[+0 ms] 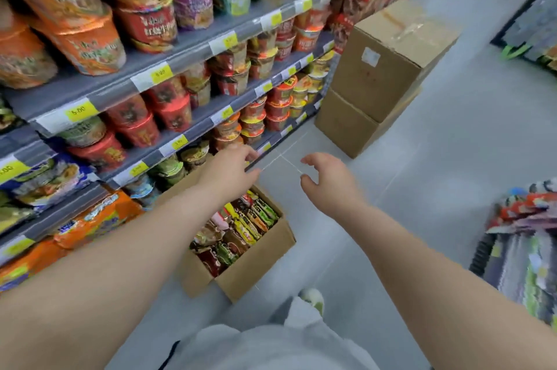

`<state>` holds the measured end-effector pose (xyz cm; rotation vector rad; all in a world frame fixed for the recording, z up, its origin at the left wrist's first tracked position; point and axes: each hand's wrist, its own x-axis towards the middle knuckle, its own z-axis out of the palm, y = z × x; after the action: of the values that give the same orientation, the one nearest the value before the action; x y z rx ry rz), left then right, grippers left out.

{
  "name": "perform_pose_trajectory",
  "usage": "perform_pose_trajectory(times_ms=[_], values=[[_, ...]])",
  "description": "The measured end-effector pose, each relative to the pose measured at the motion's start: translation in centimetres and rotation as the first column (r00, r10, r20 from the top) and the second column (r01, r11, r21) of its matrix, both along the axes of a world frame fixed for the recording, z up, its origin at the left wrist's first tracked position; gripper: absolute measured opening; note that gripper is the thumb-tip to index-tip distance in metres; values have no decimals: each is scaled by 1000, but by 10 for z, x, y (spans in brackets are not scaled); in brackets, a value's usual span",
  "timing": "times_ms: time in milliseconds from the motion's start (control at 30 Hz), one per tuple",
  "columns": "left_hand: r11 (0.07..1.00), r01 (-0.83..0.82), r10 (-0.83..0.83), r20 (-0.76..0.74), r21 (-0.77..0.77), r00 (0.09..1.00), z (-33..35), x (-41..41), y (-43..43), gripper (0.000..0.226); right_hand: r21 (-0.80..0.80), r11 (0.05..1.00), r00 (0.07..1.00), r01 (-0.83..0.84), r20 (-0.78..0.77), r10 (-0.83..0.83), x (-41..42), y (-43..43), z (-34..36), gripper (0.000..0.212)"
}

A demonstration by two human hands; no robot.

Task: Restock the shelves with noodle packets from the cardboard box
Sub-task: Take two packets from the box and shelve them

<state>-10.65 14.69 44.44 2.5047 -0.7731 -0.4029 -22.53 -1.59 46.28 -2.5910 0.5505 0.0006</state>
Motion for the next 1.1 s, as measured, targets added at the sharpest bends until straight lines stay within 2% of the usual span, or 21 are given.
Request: perform_pose_trajectory(times_ms=[167, 400, 633, 767, 867, 1000, 1100], values=[[988, -145, 145, -5, 57, 989, -6, 2, -44, 31, 36, 985, 984, -170, -40, 171, 42, -65, -2, 36], [910, -402, 408, -44, 103, 912, -21, 39, -38, 37, 48, 890, 888, -454, -56, 456, 136, -79, -12, 35], [849, -513, 521, -40, 126, 853, -35, 110, -44, 36, 147, 839, 844, -523, -50, 535, 213, -81, -33, 35], [776, -615, 627, -66, 140, 776, -39, 120, -46, 37, 176, 765, 764, -619, -88, 639, 253, -82, -48, 35], [672, -715, 737, -82, 194, 671, -47, 115, -41, 38, 159, 653, 640, -741, -128, 758, 282, -74, -61, 36], [378, -903, 926, -89, 206, 367, -65, 95, -39, 34, 167, 451, 425, -877, -172, 889, 315, -52, -80, 37], [253, -941, 965, -132, 227, 227, -82, 74, -45, 29, 151, 322, 292, -935, -195, 936, 323, -31, -97, 35]])
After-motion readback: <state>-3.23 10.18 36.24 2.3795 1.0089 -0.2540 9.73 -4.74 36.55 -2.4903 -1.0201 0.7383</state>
